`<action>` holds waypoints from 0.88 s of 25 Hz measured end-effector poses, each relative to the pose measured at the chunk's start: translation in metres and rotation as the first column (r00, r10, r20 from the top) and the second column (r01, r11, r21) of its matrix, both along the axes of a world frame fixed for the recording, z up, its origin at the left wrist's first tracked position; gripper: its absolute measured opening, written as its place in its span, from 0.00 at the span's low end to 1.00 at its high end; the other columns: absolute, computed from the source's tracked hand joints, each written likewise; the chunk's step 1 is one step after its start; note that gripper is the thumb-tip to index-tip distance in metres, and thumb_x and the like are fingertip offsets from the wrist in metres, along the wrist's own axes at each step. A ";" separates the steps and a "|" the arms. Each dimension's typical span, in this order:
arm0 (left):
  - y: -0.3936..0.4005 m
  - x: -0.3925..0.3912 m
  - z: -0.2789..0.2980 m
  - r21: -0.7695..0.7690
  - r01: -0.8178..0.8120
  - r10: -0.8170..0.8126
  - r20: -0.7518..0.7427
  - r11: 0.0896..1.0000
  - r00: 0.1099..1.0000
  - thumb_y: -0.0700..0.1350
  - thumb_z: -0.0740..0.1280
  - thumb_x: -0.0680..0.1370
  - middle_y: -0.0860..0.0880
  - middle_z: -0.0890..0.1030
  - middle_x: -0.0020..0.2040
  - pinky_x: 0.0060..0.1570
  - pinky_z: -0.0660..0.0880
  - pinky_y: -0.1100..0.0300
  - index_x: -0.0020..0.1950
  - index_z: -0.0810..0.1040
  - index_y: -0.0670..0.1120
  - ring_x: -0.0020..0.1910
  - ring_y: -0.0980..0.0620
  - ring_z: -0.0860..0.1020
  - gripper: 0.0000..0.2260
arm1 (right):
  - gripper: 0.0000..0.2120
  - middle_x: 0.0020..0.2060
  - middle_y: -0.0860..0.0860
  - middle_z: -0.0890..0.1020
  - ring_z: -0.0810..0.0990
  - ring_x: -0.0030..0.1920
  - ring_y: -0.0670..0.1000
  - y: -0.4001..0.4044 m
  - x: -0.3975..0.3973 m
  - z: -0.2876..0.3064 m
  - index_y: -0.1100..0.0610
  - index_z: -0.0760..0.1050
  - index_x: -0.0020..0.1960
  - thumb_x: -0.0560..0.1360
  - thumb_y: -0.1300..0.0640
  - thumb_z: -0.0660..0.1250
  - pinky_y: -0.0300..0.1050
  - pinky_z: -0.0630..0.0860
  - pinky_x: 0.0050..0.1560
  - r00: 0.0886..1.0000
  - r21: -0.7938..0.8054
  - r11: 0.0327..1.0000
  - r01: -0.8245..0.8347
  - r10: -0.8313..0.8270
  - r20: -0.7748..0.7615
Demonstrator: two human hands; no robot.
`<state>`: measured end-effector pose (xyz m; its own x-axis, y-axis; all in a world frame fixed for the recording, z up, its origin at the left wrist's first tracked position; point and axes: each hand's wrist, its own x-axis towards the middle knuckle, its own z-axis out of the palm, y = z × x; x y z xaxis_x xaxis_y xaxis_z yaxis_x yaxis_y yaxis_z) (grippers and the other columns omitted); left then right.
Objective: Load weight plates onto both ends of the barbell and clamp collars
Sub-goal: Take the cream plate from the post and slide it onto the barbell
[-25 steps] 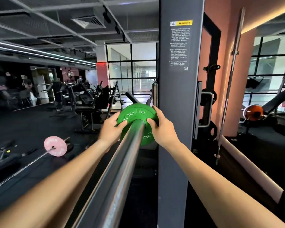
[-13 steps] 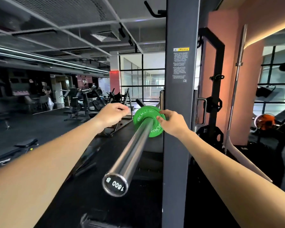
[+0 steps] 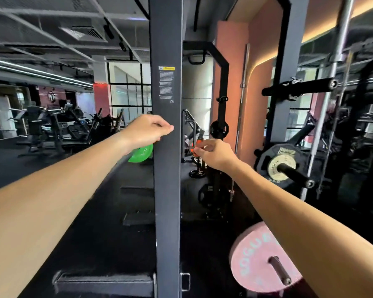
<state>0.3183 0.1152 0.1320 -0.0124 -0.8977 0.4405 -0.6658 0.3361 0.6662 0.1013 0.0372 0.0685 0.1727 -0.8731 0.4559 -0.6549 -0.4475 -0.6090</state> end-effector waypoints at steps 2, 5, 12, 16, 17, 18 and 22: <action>-0.021 -0.043 -0.011 0.028 0.059 -0.058 -0.014 0.998 0.998 0.54 0.70 0.78 0.45 0.86 0.53 0.52 0.79 0.52 0.50 0.83 0.52 0.53 0.43 0.84 0.07 | 0.13 0.53 0.52 0.86 0.83 0.55 0.54 -0.005 -0.051 -0.003 0.49 0.84 0.57 0.77 0.45 0.69 0.45 0.78 0.59 0.999 0.009 0.999 0.046 -0.046 -0.016; -0.066 -0.120 -0.035 0.077 0.139 -0.140 0.005 0.987 0.990 0.55 0.69 0.77 0.53 0.84 0.52 0.56 0.78 0.55 0.48 0.83 0.55 0.52 0.49 0.84 0.06 | 0.12 0.54 0.52 0.86 0.83 0.56 0.55 -0.030 -0.140 -0.011 0.48 0.84 0.57 0.78 0.46 0.68 0.50 0.79 0.60 0.991 0.031 0.991 0.129 -0.128 -0.026; -0.220 -0.325 -0.110 0.219 0.222 -0.218 -0.042 0.950 0.975 0.52 0.69 0.79 0.53 0.83 0.54 0.44 0.76 0.64 0.60 0.81 0.51 0.50 0.52 0.82 0.12 | 0.14 0.54 0.52 0.86 0.83 0.57 0.55 -0.164 -0.341 -0.051 0.49 0.83 0.58 0.77 0.44 0.69 0.45 0.76 0.57 0.958 0.119 0.950 0.288 -0.284 -0.044; -0.303 -0.398 -0.149 0.269 0.132 -0.105 -0.113 0.954 0.988 0.49 0.71 0.79 0.47 0.77 0.68 0.57 0.73 0.60 0.73 0.72 0.49 0.60 0.52 0.76 0.24 | 0.23 0.66 0.53 0.80 0.78 0.65 0.56 -0.252 -0.393 -0.082 0.51 0.75 0.71 0.78 0.44 0.67 0.46 0.73 0.64 0.963 0.224 0.937 0.270 -0.256 -0.088; -0.320 -0.409 -0.158 0.285 0.103 -0.074 -0.111 0.953 0.991 0.49 0.70 0.79 0.47 0.75 0.70 0.63 0.72 0.56 0.75 0.69 0.49 0.65 0.50 0.75 0.25 | 0.25 0.66 0.54 0.79 0.78 0.65 0.57 -0.269 -0.398 -0.090 0.51 0.72 0.73 0.78 0.44 0.66 0.47 0.73 0.65 0.969 0.247 0.937 0.249 -0.237 -0.077; -0.333 -0.416 -0.167 0.303 0.078 -0.049 -0.102 0.950 0.994 0.49 0.70 0.79 0.47 0.75 0.70 0.66 0.72 0.53 0.75 0.68 0.49 0.67 0.48 0.74 0.26 | 0.26 0.66 0.55 0.77 0.78 0.63 0.58 -0.283 -0.400 -0.097 0.50 0.71 0.73 0.78 0.43 0.66 0.49 0.73 0.65 0.972 0.270 0.934 0.233 -0.227 -0.051; -0.364 -0.432 -0.184 0.291 -0.039 0.059 -0.060 0.956 0.997 0.49 0.67 0.79 0.46 0.81 0.58 0.60 0.76 0.47 0.63 0.67 0.55 0.56 0.44 0.79 0.15 | 0.19 0.60 0.56 0.76 0.78 0.60 0.58 -0.309 -0.400 -0.114 0.49 0.70 0.63 0.77 0.43 0.69 0.50 0.73 0.65 0.963 0.304 0.937 0.171 -0.225 0.150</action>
<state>-0.1132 -0.2488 -0.0523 0.0550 -0.9856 0.1600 -0.6272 0.0906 0.7736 -0.2985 -0.2717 -0.0451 -0.0785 -0.9787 0.1895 -0.5802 -0.1097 -0.8070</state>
